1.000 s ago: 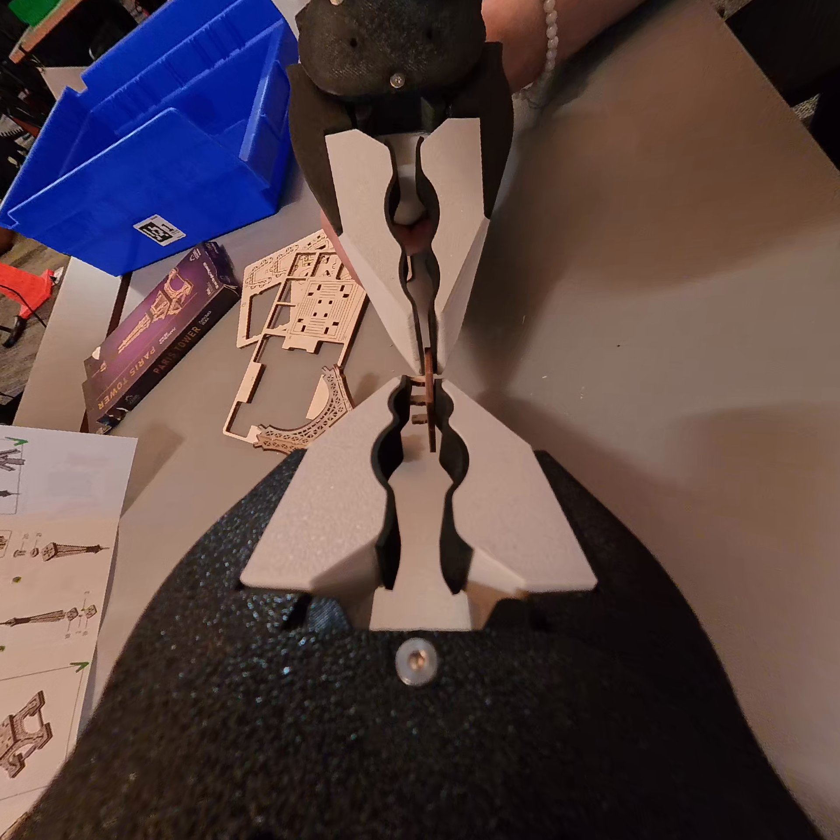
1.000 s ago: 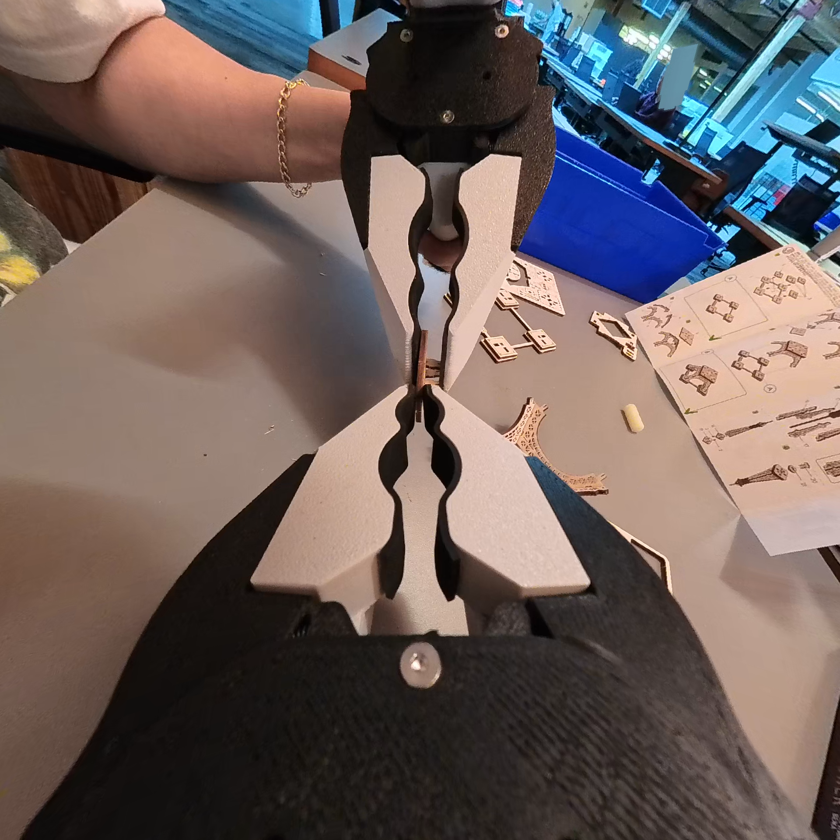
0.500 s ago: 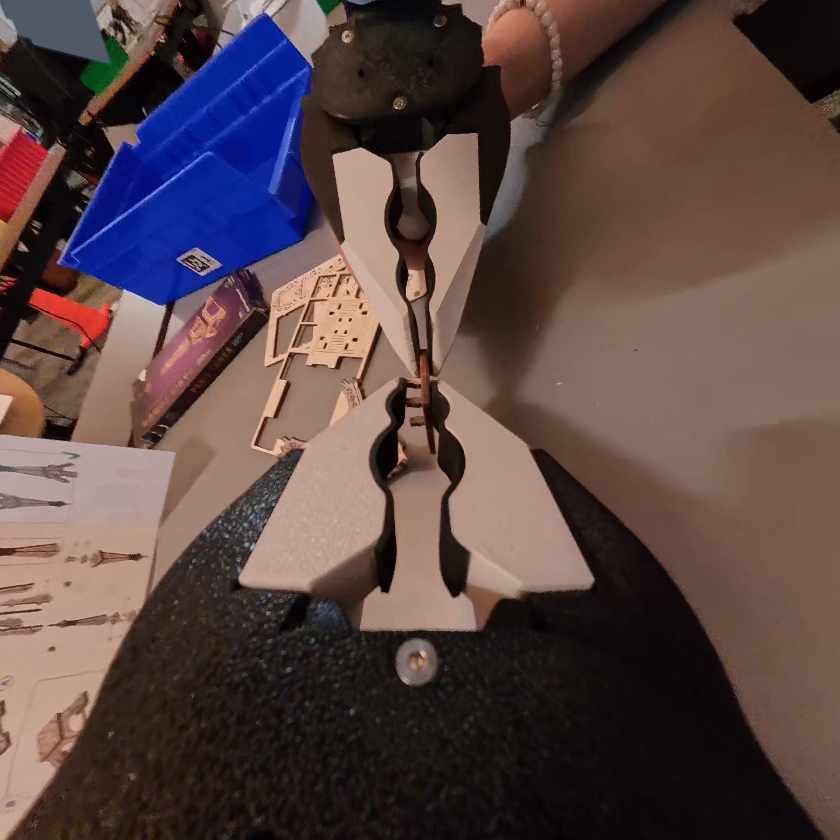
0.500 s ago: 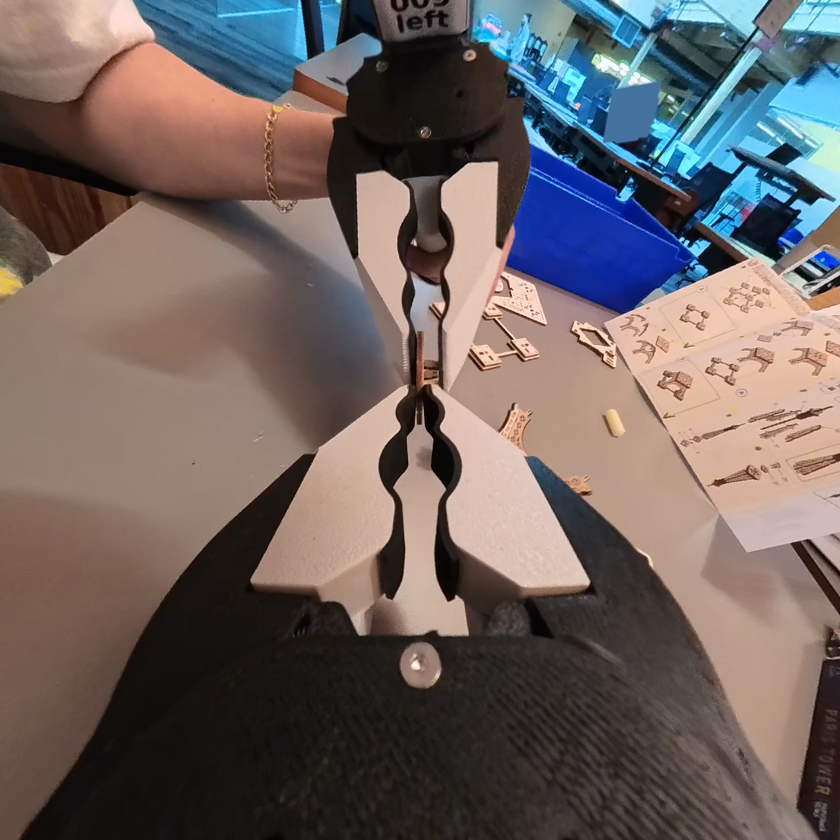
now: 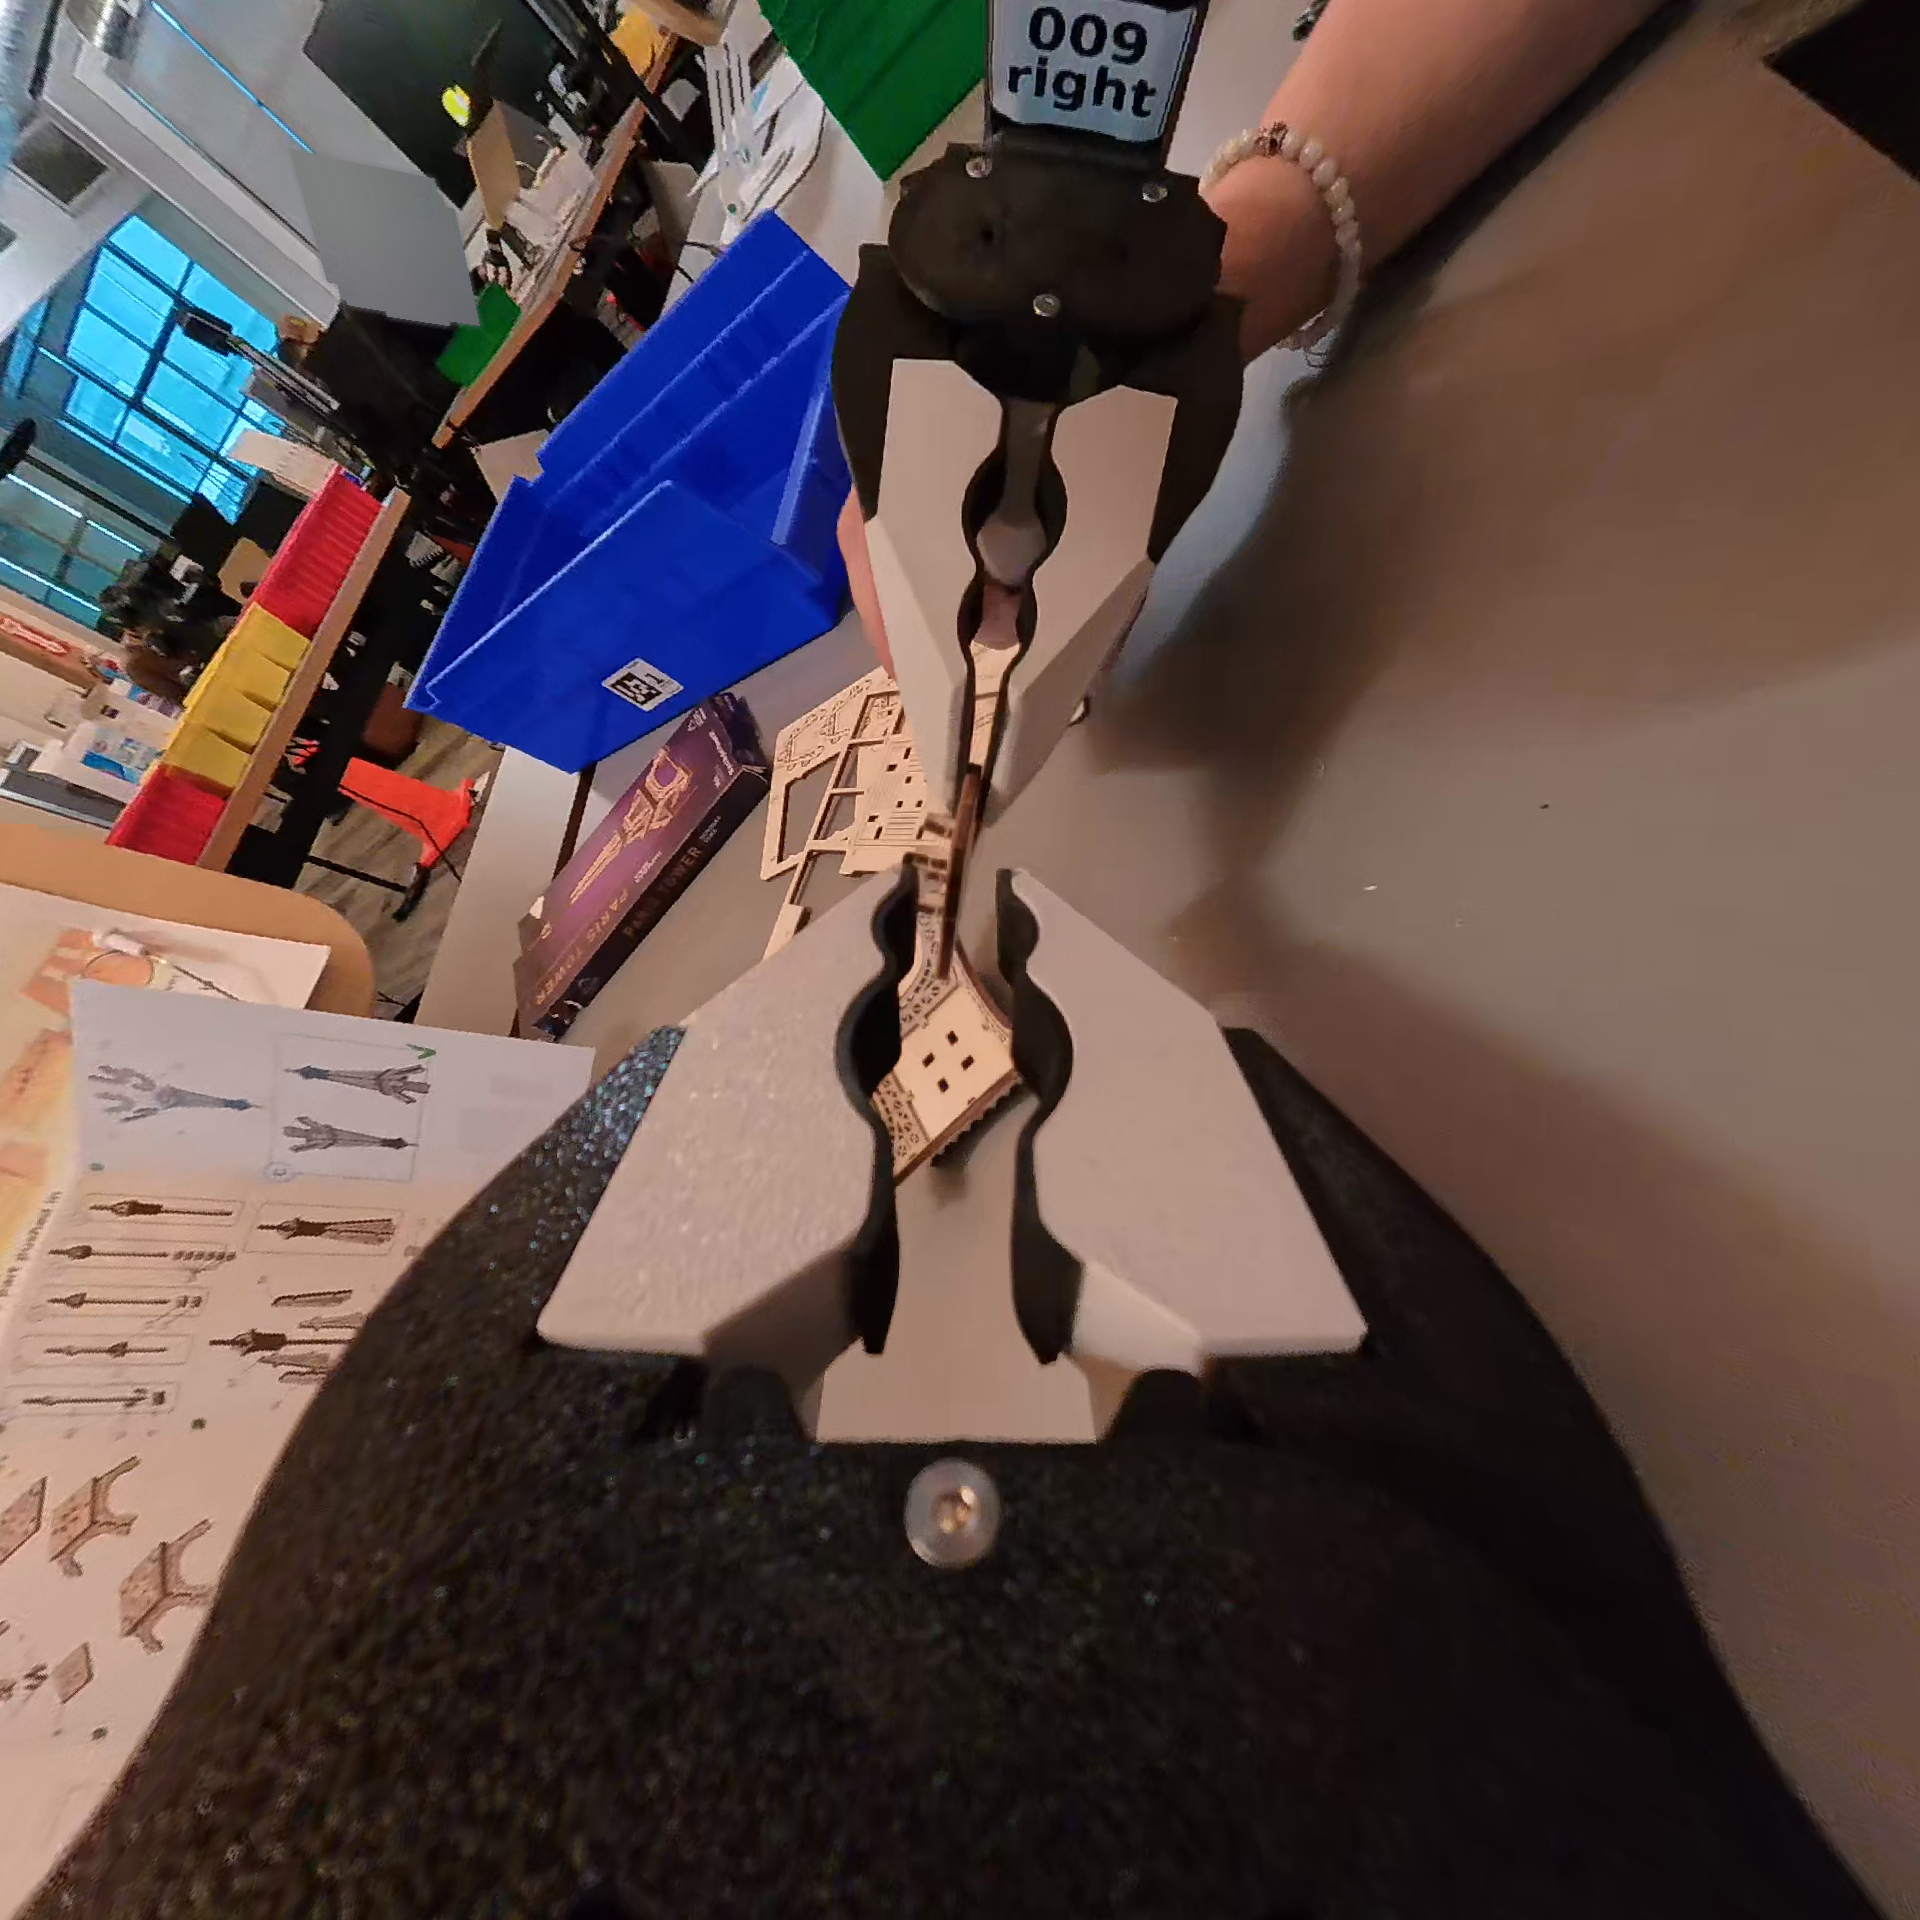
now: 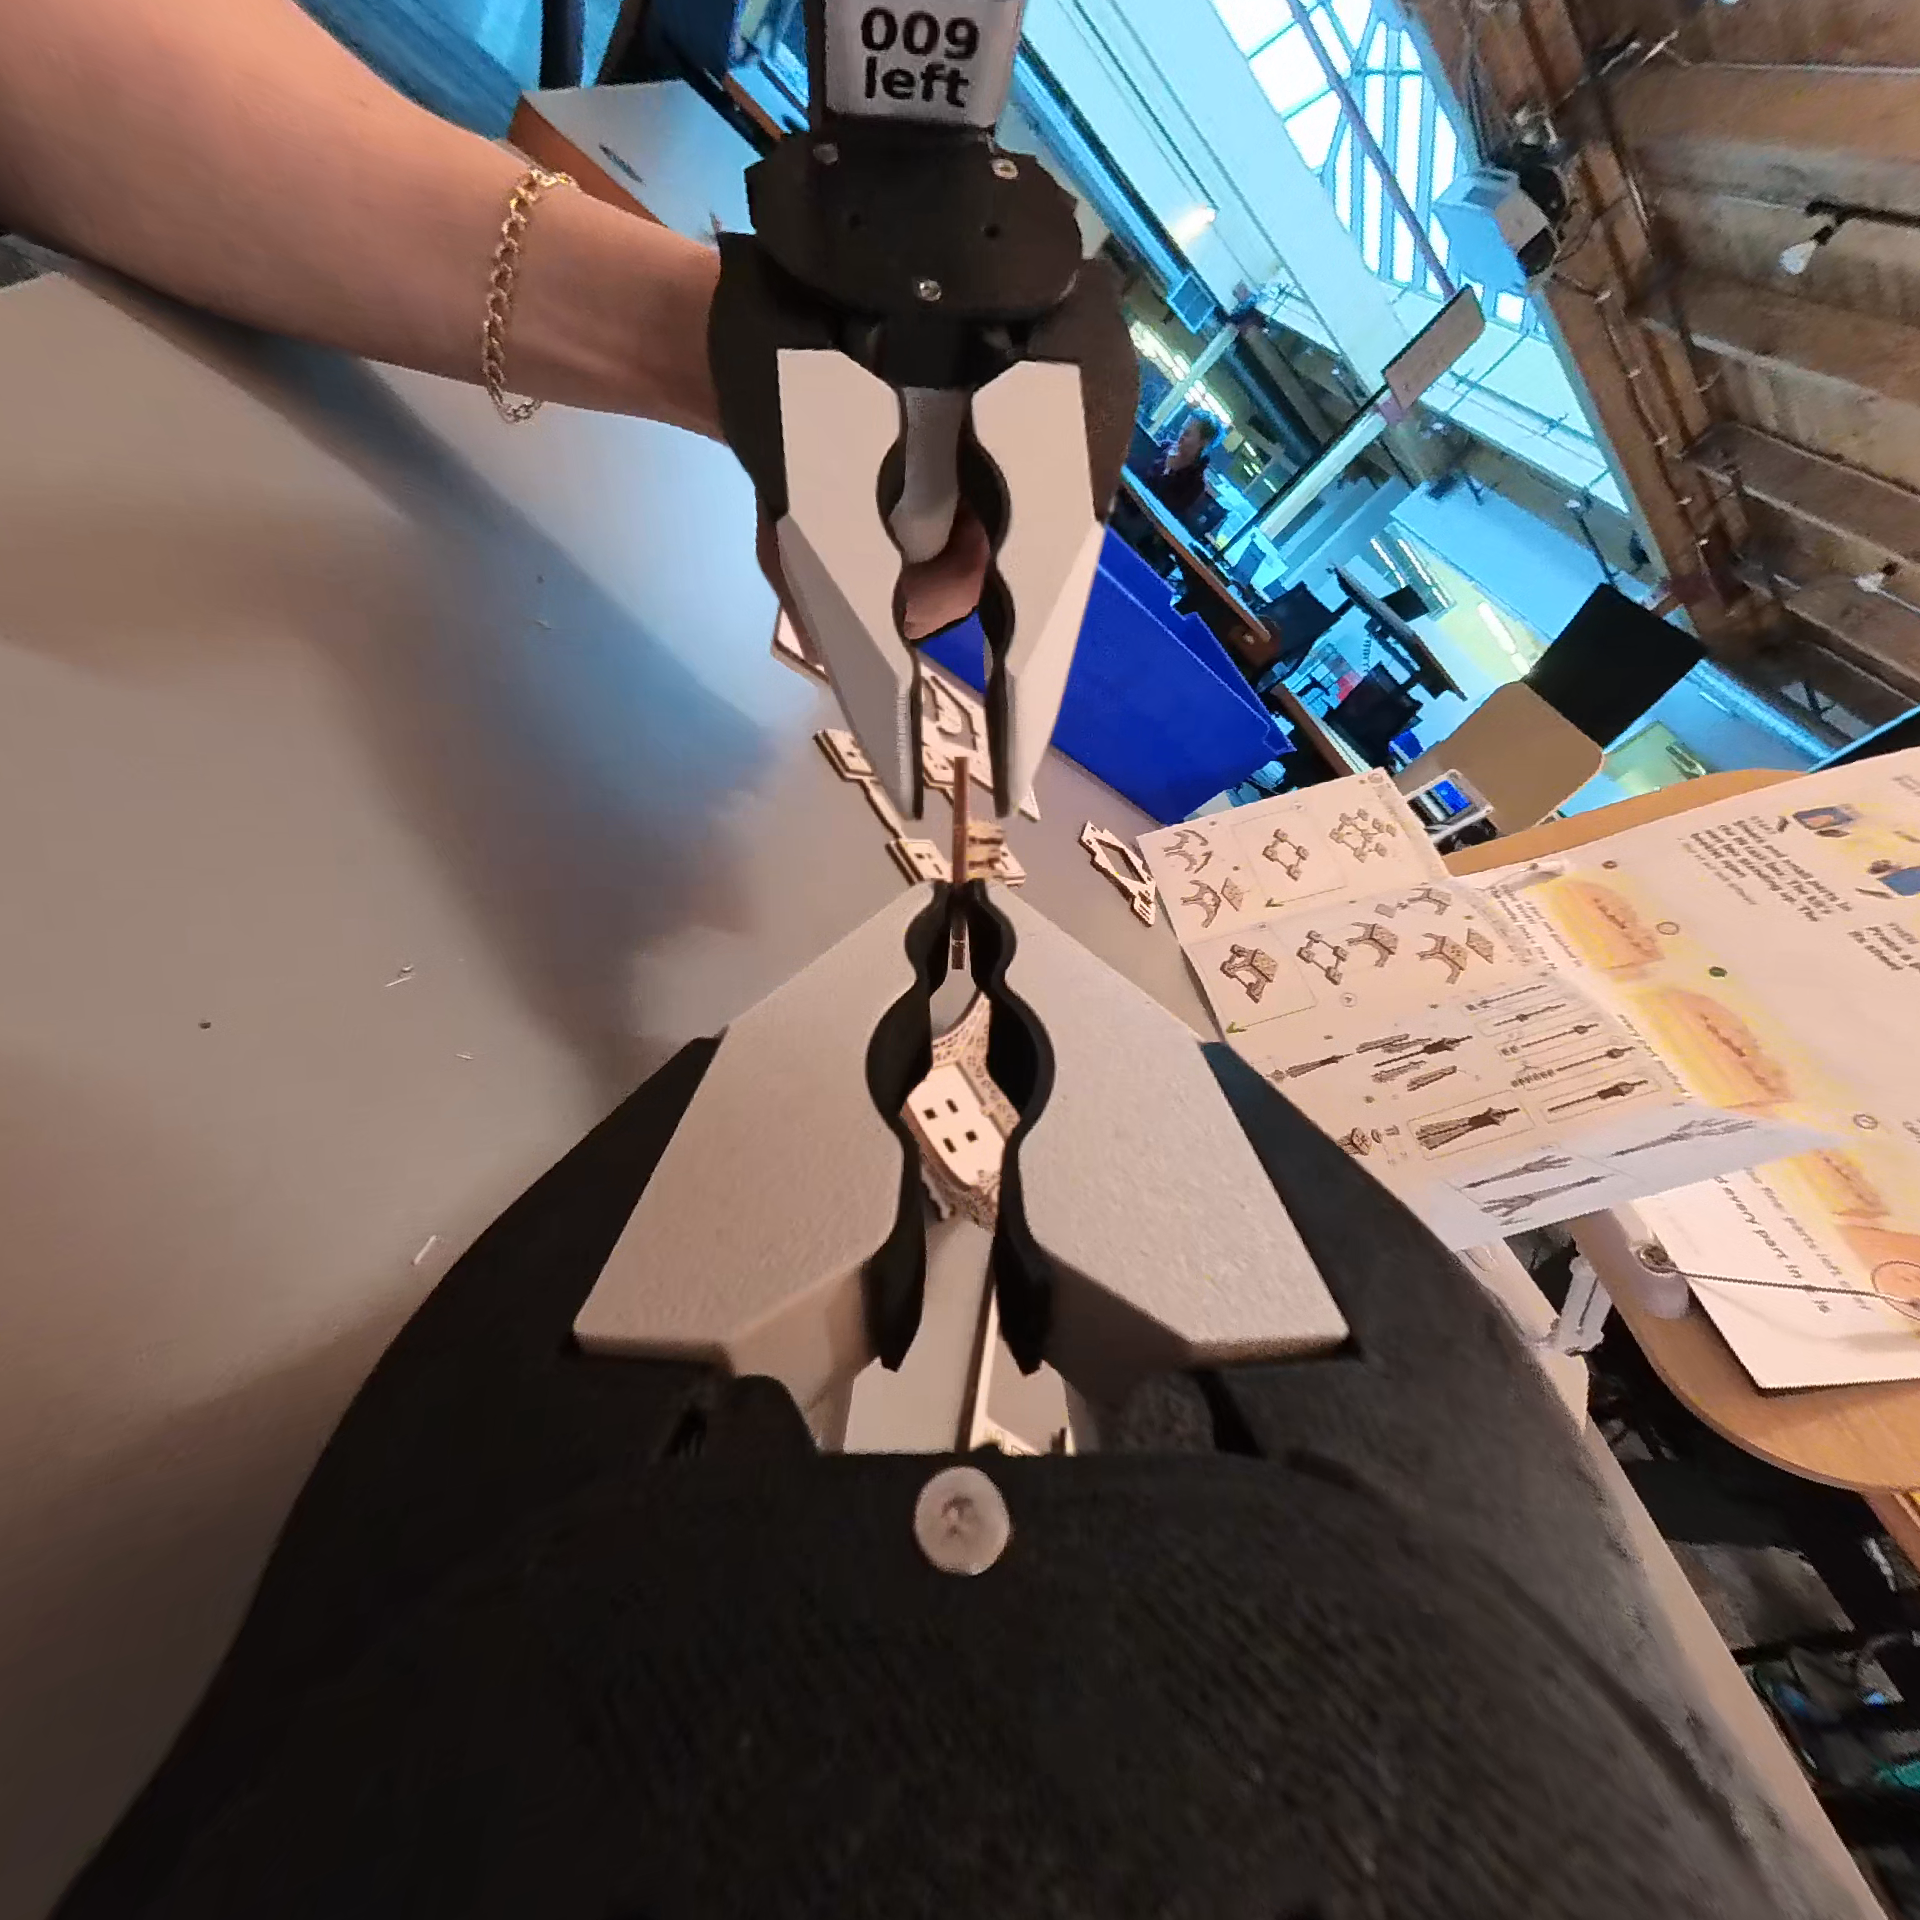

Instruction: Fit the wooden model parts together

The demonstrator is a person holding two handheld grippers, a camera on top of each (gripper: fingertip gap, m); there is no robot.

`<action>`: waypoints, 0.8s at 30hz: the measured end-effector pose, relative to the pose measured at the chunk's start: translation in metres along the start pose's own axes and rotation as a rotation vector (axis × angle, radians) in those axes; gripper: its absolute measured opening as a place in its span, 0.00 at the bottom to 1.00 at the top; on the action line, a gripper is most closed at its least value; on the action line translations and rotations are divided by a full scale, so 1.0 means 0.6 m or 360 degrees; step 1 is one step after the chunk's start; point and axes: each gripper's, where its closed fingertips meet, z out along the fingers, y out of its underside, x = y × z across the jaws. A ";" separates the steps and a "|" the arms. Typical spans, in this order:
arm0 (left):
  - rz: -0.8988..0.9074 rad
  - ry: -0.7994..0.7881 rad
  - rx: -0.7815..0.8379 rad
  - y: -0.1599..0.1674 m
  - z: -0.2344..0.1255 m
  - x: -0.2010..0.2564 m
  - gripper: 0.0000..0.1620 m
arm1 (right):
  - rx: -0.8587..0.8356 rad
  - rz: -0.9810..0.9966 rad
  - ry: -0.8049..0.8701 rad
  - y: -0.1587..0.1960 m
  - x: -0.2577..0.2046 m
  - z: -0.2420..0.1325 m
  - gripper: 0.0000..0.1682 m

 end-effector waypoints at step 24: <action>-0.0013 0.0092 0.0004 0.001 0.008 0.017 0.05 | 0.0043 0.0102 -0.0164 -0.005 -0.022 0.000 0.00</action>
